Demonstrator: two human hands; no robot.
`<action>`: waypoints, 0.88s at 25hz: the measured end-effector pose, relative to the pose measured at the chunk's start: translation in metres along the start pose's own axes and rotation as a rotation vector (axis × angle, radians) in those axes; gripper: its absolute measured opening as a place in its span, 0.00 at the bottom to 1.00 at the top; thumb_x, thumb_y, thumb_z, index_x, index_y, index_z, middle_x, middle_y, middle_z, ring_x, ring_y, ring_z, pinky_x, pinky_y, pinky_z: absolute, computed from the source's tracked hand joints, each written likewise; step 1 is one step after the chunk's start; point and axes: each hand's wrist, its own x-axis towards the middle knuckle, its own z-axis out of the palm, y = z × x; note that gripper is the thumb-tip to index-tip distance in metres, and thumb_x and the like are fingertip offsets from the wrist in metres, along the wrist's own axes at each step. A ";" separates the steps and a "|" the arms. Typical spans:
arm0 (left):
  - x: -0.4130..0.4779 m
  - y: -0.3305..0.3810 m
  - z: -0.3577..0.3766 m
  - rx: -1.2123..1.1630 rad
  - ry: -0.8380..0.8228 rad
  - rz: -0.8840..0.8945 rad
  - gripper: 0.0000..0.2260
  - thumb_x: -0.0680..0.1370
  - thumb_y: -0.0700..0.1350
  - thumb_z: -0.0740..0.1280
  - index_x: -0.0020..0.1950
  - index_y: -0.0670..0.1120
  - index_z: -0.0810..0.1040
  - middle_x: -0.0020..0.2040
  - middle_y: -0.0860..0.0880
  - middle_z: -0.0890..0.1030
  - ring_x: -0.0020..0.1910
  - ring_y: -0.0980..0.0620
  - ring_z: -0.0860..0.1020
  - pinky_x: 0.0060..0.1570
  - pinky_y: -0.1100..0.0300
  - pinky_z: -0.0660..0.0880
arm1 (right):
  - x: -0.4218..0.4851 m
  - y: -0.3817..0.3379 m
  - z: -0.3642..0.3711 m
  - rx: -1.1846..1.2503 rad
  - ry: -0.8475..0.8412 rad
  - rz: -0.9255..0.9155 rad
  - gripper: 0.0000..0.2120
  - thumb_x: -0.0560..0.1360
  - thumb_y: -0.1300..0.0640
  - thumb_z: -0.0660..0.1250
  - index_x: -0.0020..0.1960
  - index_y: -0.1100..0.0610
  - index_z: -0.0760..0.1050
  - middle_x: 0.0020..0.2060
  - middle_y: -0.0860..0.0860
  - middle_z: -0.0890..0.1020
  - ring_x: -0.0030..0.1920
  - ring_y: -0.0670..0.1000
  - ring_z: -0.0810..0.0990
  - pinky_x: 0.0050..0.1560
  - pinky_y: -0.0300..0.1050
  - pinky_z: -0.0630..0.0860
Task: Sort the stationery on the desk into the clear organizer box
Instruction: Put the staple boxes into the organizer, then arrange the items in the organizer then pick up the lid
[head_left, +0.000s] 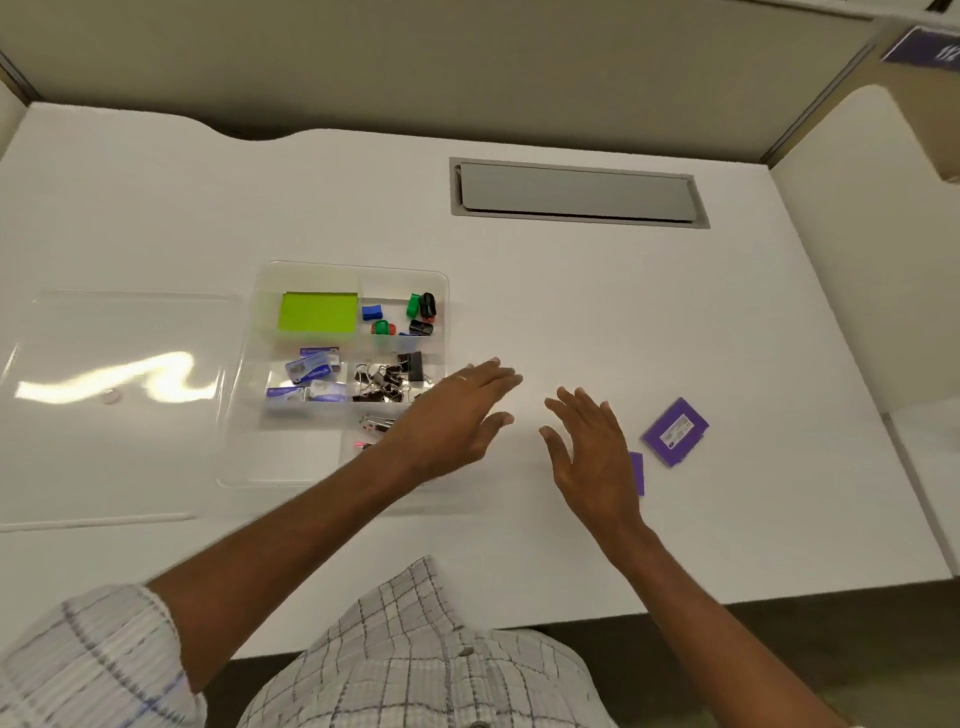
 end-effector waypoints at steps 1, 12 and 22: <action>0.005 0.010 0.011 -0.010 -0.023 0.013 0.23 0.83 0.50 0.61 0.78 0.47 0.64 0.77 0.49 0.67 0.79 0.52 0.60 0.78 0.58 0.56 | -0.005 0.013 -0.004 0.016 -0.010 0.033 0.20 0.80 0.50 0.66 0.70 0.53 0.74 0.72 0.51 0.73 0.75 0.51 0.69 0.76 0.54 0.64; 0.027 0.069 0.111 -0.088 -0.287 -0.131 0.25 0.81 0.53 0.64 0.77 0.48 0.64 0.75 0.49 0.69 0.73 0.51 0.67 0.71 0.56 0.67 | -0.039 0.113 -0.021 0.167 -0.340 0.176 0.31 0.74 0.48 0.73 0.73 0.52 0.67 0.70 0.51 0.74 0.66 0.52 0.77 0.64 0.43 0.72; 0.020 0.078 0.105 -0.792 0.003 -0.486 0.15 0.83 0.52 0.61 0.59 0.45 0.82 0.53 0.47 0.85 0.51 0.49 0.83 0.56 0.49 0.80 | -0.008 0.096 -0.039 0.342 -0.290 -0.164 0.10 0.74 0.59 0.74 0.53 0.51 0.78 0.49 0.46 0.79 0.48 0.45 0.79 0.47 0.35 0.75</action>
